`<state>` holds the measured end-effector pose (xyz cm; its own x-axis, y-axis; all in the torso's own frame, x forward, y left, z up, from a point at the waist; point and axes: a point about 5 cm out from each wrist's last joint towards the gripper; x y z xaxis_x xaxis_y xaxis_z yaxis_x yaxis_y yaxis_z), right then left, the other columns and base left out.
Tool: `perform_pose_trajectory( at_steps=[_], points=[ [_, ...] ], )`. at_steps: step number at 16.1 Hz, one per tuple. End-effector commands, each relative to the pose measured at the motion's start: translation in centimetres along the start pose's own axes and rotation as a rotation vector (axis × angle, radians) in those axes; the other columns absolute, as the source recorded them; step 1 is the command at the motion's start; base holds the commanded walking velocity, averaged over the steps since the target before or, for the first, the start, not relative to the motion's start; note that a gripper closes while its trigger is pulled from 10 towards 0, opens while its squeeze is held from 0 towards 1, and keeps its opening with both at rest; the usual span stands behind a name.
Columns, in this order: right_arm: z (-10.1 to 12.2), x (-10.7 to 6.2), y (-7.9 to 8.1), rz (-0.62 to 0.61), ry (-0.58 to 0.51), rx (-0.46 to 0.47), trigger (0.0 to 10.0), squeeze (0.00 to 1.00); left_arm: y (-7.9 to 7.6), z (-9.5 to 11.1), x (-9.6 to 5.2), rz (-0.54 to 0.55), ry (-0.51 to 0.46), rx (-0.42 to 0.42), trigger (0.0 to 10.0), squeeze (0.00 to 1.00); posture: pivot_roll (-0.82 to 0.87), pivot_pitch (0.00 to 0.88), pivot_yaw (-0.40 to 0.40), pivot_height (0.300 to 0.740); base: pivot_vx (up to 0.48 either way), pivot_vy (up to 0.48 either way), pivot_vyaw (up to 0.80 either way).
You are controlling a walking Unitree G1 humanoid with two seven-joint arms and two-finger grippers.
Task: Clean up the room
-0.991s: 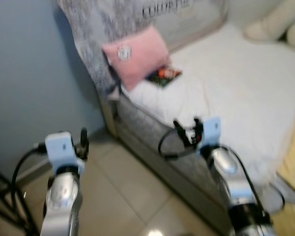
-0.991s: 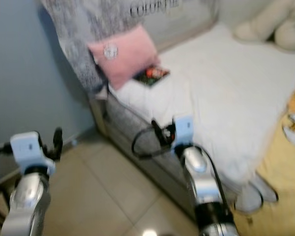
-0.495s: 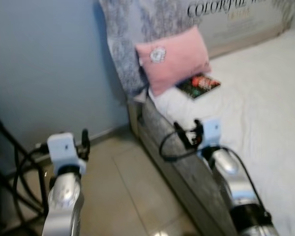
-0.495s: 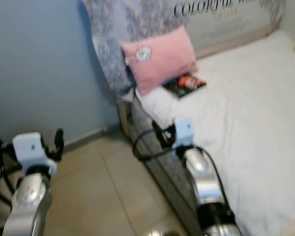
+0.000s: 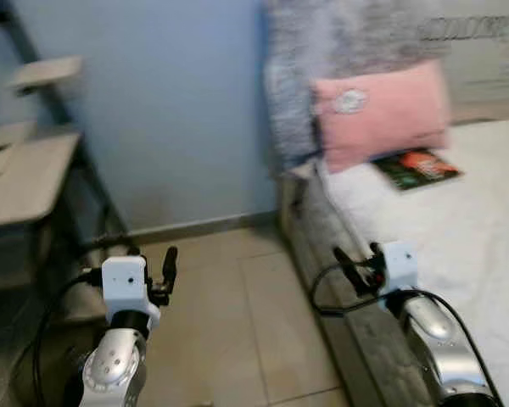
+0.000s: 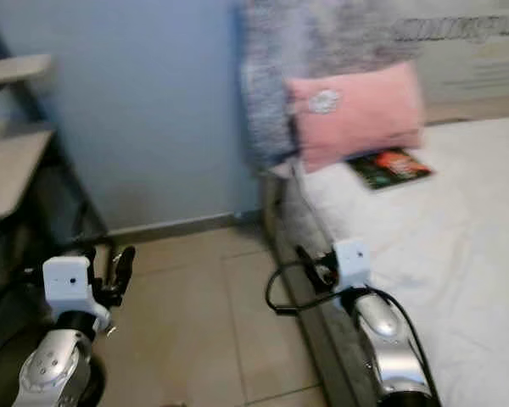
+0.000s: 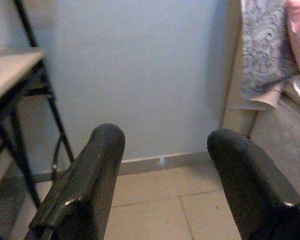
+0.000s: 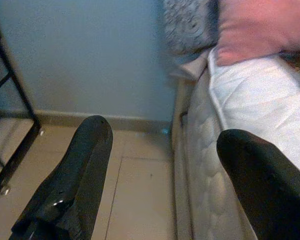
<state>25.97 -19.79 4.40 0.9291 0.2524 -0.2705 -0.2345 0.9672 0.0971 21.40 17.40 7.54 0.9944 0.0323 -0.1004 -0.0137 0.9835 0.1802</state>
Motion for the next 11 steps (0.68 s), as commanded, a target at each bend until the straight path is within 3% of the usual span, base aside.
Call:
perform_pose_trajectory(
  at_steps=[1, 3, 4, 11],
  points=[
    [1.3, 1.0, 0.6, 0.017, -0.044, -0.009, 10.0, 0.36, -0.8, 1.8, 1.1, -0.001, -0.067, 0.015, 10.0, 0.0, -0.12, 0.0, 0.069, 0.74, 0.0, 0.0, 0.49],
    [1.7, 1.6, 1.2, 0.024, -0.064, 0.005, 10.0, 0.36, -0.8, 1.9, 1.3, 0.004, -0.065, 0.017, 10.0, 0.0, -0.12, 0.0, 0.072, 0.74, 0.0, 0.0, 0.49],
    [2.1, 2.0, 1.6, 0.01, -0.08, 0.043, 10.0, 0.31, -0.3, 2.0, 1.4, 0.011, -0.076, -0.019, 10.0, 0.0, -0.12, 0.0, 0.074, 0.74, 0.274, 0.0, 0.0],
    [2.0, 2.1, 1.6, -0.012, -0.092, 0.068, 10.0, 0.26, 1.2, 0.7, 1.5, 0.096, 0.005, -0.072, 10.0, 0.0, -0.12, 0.0, 0.084, 0.74, 0.466, 0.0, 0.0]
  ],
)
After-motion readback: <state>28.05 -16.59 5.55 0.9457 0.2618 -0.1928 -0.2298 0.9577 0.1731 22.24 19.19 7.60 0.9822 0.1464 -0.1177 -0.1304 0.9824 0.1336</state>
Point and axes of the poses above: a point about 5 cm out from each wrist's last joint towards the gripper, its own x axis pointing out of the wrist towards the gripper, its own z axis along the axis of the wrist's last joint, y = z × x, and after that the axes turned 10 degrees about x, right-handed
